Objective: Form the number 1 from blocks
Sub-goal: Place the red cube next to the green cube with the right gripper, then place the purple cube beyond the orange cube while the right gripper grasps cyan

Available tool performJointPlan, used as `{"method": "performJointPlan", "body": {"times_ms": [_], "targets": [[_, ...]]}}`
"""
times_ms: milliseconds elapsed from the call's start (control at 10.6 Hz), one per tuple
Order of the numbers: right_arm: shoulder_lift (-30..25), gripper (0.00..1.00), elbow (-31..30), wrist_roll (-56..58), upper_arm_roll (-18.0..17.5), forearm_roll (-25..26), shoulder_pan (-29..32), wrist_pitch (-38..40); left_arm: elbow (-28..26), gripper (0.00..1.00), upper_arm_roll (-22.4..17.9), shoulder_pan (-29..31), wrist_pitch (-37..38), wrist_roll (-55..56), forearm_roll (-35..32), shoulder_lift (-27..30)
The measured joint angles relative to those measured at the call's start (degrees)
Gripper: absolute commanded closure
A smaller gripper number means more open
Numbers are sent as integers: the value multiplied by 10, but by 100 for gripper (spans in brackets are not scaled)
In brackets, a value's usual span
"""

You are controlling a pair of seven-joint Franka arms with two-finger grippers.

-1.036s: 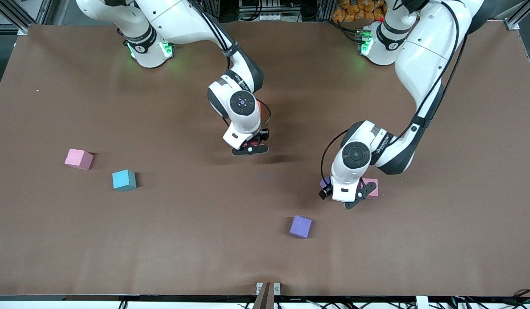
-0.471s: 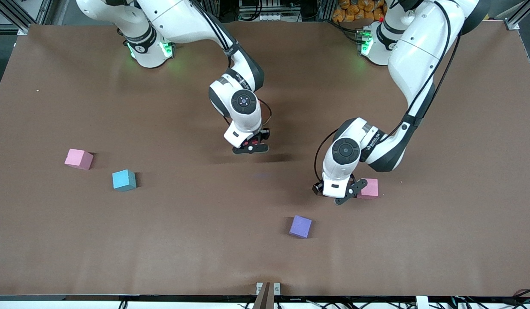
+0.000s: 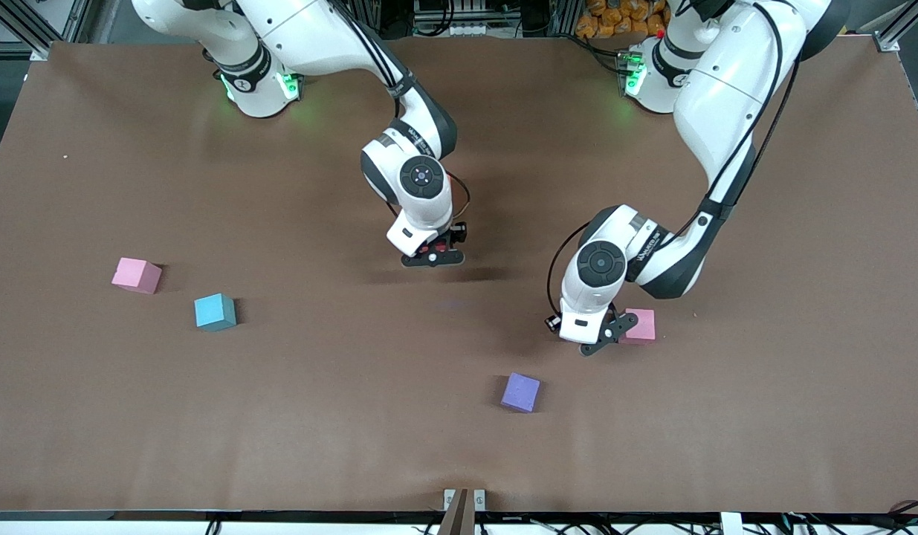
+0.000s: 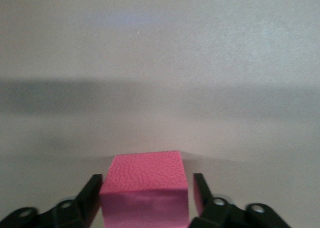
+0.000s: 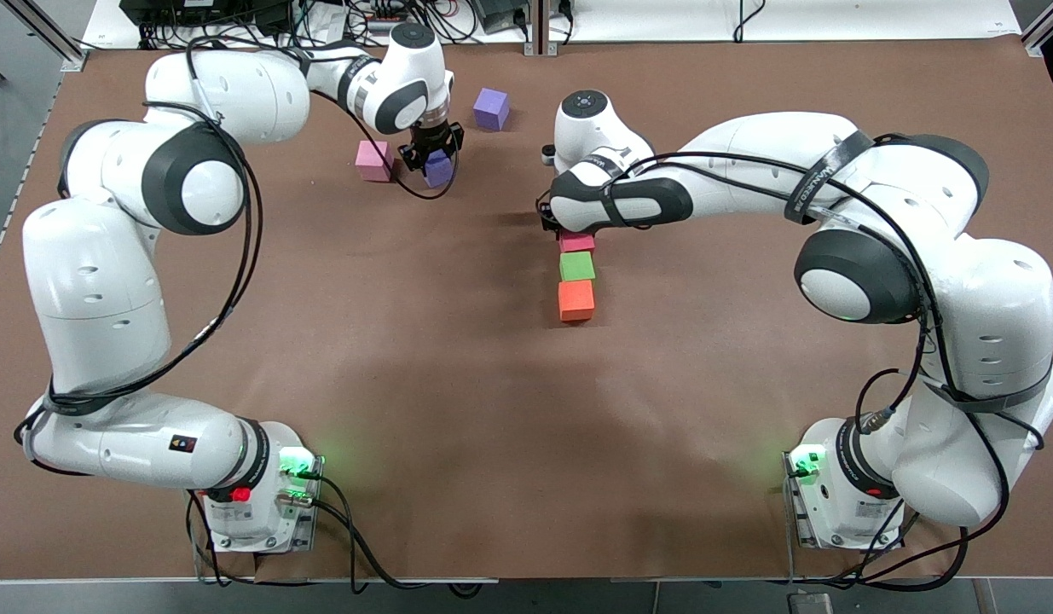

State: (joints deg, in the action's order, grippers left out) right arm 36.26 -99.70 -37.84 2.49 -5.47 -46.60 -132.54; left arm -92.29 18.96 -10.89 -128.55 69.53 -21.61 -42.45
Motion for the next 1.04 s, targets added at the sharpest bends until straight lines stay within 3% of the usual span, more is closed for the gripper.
{"method": "performJointPlan", "body": {"times_ms": [282,565,847,1036], "targets": [[-18,0,13,7,6,0,24,24,-77,100,35,3,17,-16,0,66],[-74,0,48,81,10,0,107,135,-186,100,137,15,20,2,12,147],[-120,0,54,180,13,2,227,200,-246,100,270,-4,16,105,14,153],[-118,0,53,302,14,3,312,211,-249,100,290,-80,-10,143,14,142]]}}
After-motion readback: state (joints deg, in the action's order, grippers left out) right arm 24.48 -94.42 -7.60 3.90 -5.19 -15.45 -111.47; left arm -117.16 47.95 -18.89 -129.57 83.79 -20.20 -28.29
